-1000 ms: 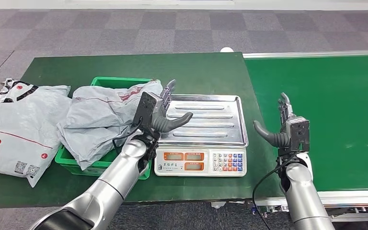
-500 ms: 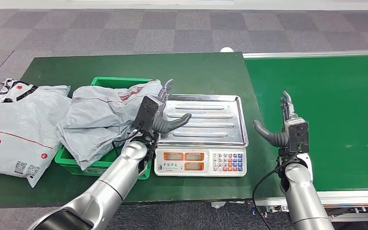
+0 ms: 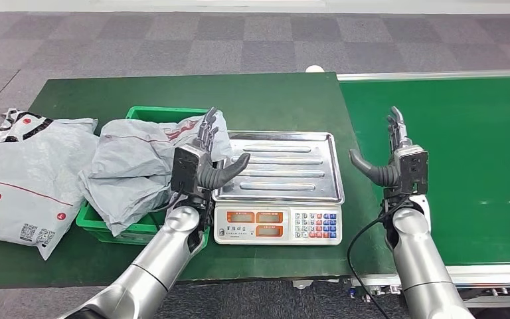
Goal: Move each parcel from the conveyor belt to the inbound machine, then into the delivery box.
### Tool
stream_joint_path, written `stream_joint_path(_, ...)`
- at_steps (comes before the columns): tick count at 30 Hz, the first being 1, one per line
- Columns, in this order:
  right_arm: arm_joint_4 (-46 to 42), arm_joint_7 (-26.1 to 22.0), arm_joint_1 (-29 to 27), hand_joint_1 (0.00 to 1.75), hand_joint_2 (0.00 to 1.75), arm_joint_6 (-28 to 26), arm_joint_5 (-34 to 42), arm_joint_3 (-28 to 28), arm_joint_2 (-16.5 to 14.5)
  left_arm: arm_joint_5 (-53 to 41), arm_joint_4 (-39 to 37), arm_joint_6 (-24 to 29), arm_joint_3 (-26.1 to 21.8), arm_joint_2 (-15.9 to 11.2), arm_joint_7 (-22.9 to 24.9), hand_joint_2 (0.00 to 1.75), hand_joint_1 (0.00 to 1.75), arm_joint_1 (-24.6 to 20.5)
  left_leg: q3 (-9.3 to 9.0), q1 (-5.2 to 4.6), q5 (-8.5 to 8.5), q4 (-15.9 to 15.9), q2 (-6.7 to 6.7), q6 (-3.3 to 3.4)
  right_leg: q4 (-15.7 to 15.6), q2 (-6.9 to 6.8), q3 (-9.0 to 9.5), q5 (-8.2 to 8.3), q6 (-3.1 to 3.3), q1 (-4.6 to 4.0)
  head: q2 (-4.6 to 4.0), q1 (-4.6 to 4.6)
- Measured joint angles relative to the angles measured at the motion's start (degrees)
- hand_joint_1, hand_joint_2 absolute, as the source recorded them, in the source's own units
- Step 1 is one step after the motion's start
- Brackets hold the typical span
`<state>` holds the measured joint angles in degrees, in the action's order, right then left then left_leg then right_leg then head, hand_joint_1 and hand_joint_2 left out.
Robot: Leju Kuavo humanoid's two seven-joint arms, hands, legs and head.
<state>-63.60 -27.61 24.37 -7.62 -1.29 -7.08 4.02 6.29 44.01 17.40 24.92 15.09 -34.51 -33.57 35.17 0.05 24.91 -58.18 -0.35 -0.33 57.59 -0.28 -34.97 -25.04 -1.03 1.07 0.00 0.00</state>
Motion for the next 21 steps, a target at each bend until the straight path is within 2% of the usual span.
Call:
stream_joint_path(13, 0.0, 0.2, 0.4, 0.0, 1.75, -0.1, -0.1, -0.9, -0.1, -0.7, 5.7, 1.7, 0.0, -0.2, -0.9, 1.75, 0.0, 3.6, 0.01, 0.0, -0.04, 0.0, 0.01, 0.02, 0.0, -0.02, 0.02, 0.02, -0.01, 0.0, 0.0, 0.0)
stream_joint_path(17, 1.8, 0.2, 3.5, 0.0, 1.75, 0.5, 0.2, -2.1, -0.7, -3.5, 9.3, 4.3, 0.0, -0.2, 1.1, 1.75, 0.0, 6.0, 0.0, 0.0, -0.04, 0.0, 0.06, 0.02, 0.0, 0.06, -0.01, 0.02, 0.0, 0.0, 0.0, 0.0)
stream_joint_path(21, 5.6, -0.1, 7.0, 0.0, 1.75, 1.0, 0.4, -3.7, -1.9, -4.9, 9.4, 4.5, 0.0, -0.2, 2.5, 1.75, 0.0, 6.6, -0.01, 0.01, -0.07, 0.0, 0.03, 0.02, 0.0, -0.01, -0.01, 0.02, 0.0, -0.02, 0.0, 0.0)
